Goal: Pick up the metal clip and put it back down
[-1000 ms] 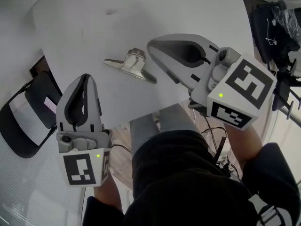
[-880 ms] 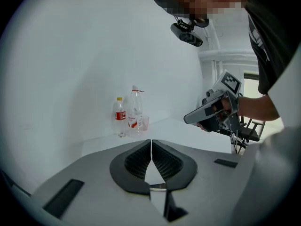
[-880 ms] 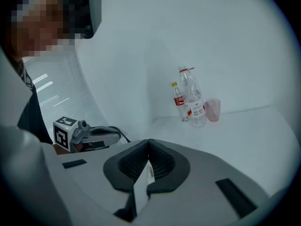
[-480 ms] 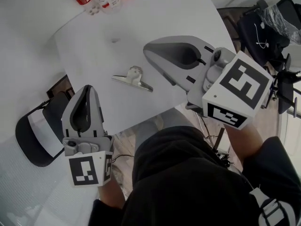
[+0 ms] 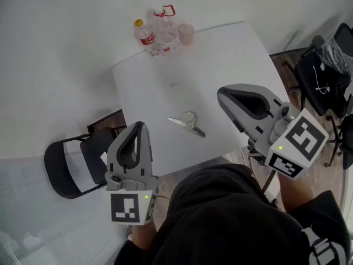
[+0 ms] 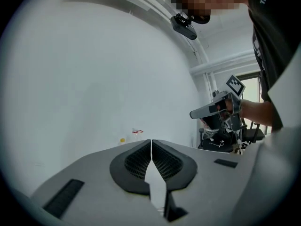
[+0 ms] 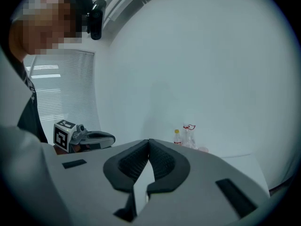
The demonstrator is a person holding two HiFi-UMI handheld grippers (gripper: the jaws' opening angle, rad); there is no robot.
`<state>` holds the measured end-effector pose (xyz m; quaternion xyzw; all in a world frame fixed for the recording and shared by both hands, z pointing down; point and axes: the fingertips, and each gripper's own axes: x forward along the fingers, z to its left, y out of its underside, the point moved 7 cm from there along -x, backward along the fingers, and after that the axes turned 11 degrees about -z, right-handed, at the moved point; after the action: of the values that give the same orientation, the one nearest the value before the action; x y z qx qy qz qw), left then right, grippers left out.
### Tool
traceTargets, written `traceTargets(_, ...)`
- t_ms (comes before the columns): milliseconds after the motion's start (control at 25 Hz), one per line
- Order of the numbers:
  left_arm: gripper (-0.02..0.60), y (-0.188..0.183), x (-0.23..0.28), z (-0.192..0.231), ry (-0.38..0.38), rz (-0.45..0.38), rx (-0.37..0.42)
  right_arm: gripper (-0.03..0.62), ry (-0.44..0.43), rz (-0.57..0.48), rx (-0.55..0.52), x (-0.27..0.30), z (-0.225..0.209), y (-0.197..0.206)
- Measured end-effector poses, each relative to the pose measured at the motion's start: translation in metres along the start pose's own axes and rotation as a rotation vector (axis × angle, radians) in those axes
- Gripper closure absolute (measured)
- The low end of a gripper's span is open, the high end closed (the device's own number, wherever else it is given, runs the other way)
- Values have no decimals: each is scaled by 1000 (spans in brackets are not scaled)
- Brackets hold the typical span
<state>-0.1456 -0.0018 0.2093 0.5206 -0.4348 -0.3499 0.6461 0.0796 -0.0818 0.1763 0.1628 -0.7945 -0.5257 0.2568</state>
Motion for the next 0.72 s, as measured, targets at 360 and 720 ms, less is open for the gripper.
traceTargets(360,558,-13,-11,0,-28,-10,-1,576,0,-30,1,-7,8,-4)
traceTargets(720,558,-20,-12,1,-41,-29,37,576,-45,-34,0,1,9,-4)
